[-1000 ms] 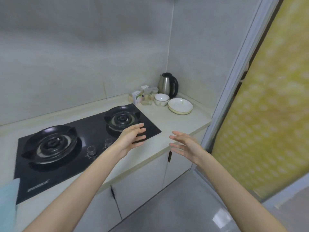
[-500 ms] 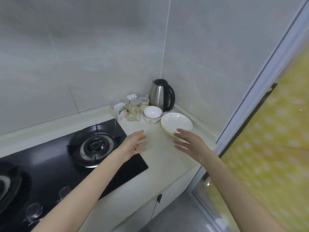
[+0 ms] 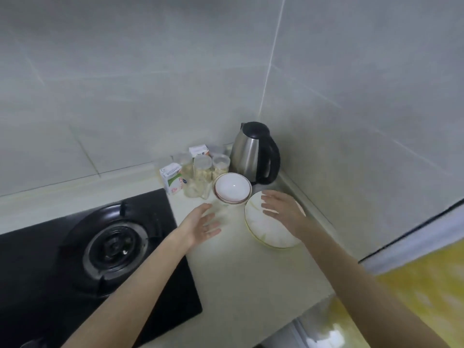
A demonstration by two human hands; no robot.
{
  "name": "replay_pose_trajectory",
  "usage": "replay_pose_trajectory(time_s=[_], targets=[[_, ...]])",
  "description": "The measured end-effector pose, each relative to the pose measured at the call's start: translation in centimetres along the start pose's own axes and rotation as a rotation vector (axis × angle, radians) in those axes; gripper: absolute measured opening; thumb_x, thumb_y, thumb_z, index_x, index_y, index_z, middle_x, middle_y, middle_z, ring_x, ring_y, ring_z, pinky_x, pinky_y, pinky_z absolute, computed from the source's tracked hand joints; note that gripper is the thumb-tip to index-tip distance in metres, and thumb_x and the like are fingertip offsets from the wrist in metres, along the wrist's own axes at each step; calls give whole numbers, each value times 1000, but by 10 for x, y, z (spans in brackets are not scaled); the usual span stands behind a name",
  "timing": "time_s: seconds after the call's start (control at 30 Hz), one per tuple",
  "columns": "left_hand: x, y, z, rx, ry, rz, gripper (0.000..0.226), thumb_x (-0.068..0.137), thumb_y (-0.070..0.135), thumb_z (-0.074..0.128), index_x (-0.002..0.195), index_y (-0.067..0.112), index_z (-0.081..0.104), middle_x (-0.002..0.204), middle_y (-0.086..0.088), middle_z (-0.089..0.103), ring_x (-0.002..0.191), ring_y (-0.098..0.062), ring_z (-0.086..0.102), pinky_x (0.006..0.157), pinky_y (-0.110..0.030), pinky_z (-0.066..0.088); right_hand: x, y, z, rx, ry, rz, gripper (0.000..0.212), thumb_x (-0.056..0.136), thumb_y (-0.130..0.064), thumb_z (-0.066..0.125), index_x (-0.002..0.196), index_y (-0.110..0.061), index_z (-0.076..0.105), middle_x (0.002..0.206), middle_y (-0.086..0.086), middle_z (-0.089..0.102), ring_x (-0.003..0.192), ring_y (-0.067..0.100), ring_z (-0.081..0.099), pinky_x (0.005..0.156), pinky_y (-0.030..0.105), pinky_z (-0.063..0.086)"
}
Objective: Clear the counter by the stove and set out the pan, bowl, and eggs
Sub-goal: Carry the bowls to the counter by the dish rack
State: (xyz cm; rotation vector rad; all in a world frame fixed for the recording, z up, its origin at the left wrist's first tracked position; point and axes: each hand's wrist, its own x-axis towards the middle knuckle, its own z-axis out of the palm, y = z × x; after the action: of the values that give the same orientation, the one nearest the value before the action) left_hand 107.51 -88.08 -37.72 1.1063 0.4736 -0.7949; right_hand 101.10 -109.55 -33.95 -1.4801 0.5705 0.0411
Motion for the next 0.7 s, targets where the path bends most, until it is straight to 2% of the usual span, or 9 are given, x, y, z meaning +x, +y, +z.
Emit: replay_pose_trajectory(time_s=[0.1,0.17,0.23,0.33,0.4,0.5,0.57,0.7], targets=[[27,5,7,-13,48,23,21,94,23,52,115,19,51,127,-8,46,112,-33,50,93,-45,46,46,-3,3,-256,-31,-82,24,92,-6,53,113,-12,62,106,5,60,101,16,54,96,34,45],[44,6,16,-36,82,25,8,94,22,52,101,19,56,119,-8,48,102,-31,53,90,-44,47,72,-4,2,-452,-58,-153,23,91,-7,53,110,-14,64,109,7,65,99,15,56,92,31,44],[54,6,23,-40,106,25,5,94,23,53,92,20,57,109,-7,48,90,-28,54,81,-39,50,90,-2,2,-629,-100,-193,32,91,-7,52,122,-8,58,116,10,64,106,18,57,90,29,42],[73,7,39,-58,136,55,17,92,19,55,108,19,57,110,-11,49,83,-26,55,70,-34,50,124,2,-4,-856,-142,-215,50,91,-8,50,141,-7,40,138,12,50,129,26,45,101,29,35],[86,5,45,-69,143,107,36,91,14,55,126,22,50,114,-13,53,91,-29,57,72,-34,53,142,7,-4,-912,-157,-193,53,92,-10,49,143,-8,36,141,14,47,132,28,42,102,31,34],[99,-2,50,-78,147,187,43,90,4,53,129,21,51,119,-16,56,102,-31,56,85,-41,52,158,13,2,-889,-192,-154,41,91,-10,50,132,-6,49,125,16,60,120,32,52,91,31,40],[106,-7,50,-80,165,213,53,88,-2,54,135,21,48,118,-16,59,102,-33,59,84,-41,54,168,19,7,-866,-185,-151,33,89,-9,52,122,-6,56,113,16,65,109,33,57,82,31,42],[109,-16,47,-106,217,237,67,83,-9,59,140,19,43,108,-13,65,104,-38,63,93,-46,51,177,27,11,-842,-167,-154,35,84,-8,55,119,-9,57,109,15,66,104,33,59,83,31,44]])
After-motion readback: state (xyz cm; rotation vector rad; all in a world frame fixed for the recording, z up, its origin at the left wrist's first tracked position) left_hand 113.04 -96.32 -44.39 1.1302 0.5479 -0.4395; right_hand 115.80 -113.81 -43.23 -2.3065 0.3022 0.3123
